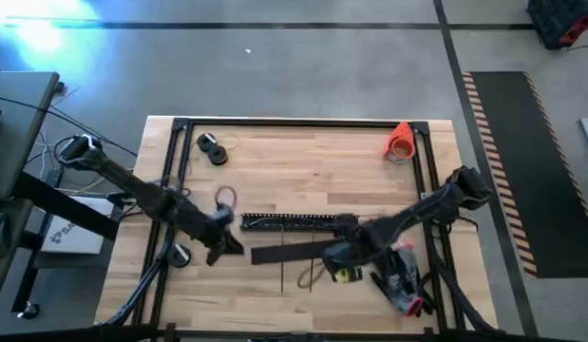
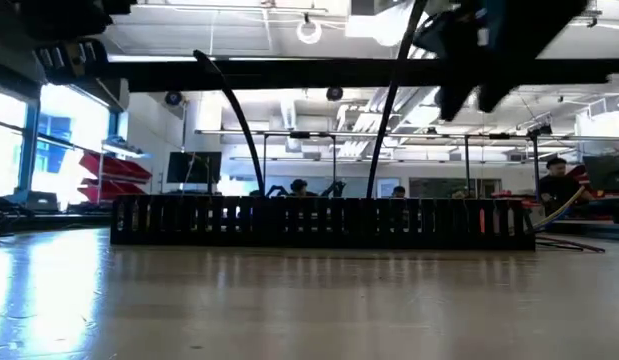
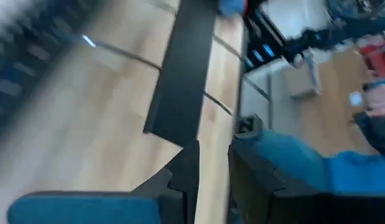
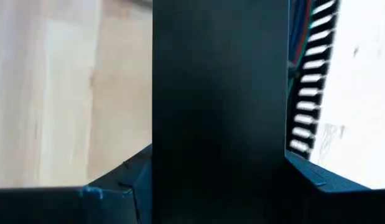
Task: Ziptie cables
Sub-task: Close the black cable duct
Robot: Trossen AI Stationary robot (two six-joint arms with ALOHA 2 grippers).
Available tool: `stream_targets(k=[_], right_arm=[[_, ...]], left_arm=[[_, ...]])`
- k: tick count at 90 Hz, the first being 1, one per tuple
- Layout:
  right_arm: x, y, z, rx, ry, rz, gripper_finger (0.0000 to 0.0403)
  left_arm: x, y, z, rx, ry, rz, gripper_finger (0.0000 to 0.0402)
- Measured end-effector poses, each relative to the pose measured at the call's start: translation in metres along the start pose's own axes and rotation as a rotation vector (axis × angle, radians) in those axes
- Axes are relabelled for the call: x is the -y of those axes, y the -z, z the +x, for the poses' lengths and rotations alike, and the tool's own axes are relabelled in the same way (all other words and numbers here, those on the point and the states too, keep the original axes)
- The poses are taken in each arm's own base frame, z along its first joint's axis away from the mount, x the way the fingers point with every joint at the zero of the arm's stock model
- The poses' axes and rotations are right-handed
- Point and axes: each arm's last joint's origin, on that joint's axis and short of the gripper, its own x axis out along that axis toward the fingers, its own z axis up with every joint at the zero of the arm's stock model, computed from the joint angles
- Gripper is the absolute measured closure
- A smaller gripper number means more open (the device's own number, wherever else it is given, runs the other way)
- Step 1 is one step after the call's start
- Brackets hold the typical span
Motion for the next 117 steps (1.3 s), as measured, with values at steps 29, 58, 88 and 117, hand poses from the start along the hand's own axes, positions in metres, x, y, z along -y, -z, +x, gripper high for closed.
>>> stream_targets(k=[29,58,88,117], right_arm=[[0.084,-0.032,0.028,0.101,-0.213,0.160,0.0203],[0.112,-0.049,0.059,-0.085,-0.190,0.120,0.0203],[0.119,-0.050,0.062,-0.164,-0.170,0.097,0.0203],[0.121,-0.050,0.056,-0.182,-0.172,0.150,0.0203]], left_arm=[[-0.012,-0.011,-0.040,0.235,-0.151,0.227,0.0357],[-0.027,0.003,-0.014,0.120,-0.412,0.270,0.0374],[-0.038,0.009,0.015,0.015,-0.542,0.252,0.0400],[-0.033,0.003,0.021,0.054,-0.477,0.281,0.0401]])
